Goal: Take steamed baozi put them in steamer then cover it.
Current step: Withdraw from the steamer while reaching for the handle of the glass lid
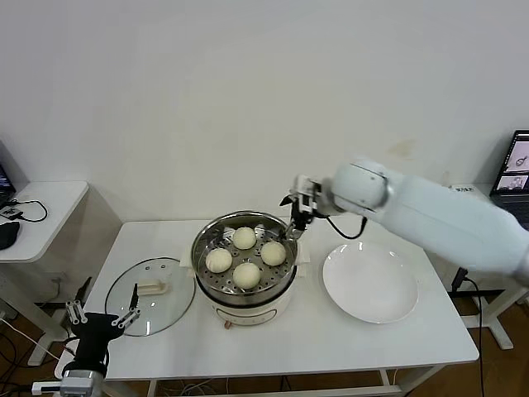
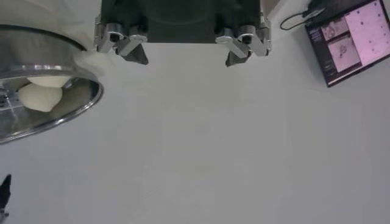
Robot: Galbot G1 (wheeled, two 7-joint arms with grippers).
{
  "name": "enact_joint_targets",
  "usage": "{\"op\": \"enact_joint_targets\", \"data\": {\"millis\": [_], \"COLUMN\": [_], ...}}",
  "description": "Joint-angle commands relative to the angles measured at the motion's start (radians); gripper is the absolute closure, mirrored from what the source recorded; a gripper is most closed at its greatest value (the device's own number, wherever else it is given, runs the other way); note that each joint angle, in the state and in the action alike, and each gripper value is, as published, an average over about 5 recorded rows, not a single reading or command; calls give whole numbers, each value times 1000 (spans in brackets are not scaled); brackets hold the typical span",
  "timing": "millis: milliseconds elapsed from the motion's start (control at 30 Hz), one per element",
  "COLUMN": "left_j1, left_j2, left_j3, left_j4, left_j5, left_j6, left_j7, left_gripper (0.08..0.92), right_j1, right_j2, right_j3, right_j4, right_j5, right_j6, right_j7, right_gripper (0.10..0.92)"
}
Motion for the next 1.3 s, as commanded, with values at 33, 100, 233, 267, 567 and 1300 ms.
{"op": "enact_joint_targets", "data": {"millis": [33, 100, 233, 267, 567, 1300], "left_j1": [9, 12, 16, 17, 8, -172], "left_j2": [0, -1, -4, -6, 13, 205], "left_j3": [4, 5, 14, 18, 25, 105], "left_j4": [4, 4, 9, 13, 118, 513], "left_j5": [1, 1, 1, 3, 203, 1150], "left_j6": [-5, -8, -17, -20, -31, -102], "left_j7": [-1, -2, -3, -3, -28, -88], "left_gripper": [177, 177, 177, 177, 177, 177], "right_j1": [-780, -991, -1366, -1429, -1765, -1955], "right_j2": [-279, -244, -60, -14, 401, 644], "right_j3": [708, 896, 1269, 1341, 1774, 1854], "right_j4": [278, 294, 298, 294, 284, 348], "right_j5": [-15, -70, -210, -243, -290, -307], "right_j6": [292, 355, 511, 545, 742, 746], "right_j7": [453, 464, 427, 410, 311, 287], "right_gripper": [203, 203, 202, 203, 203, 202]}}
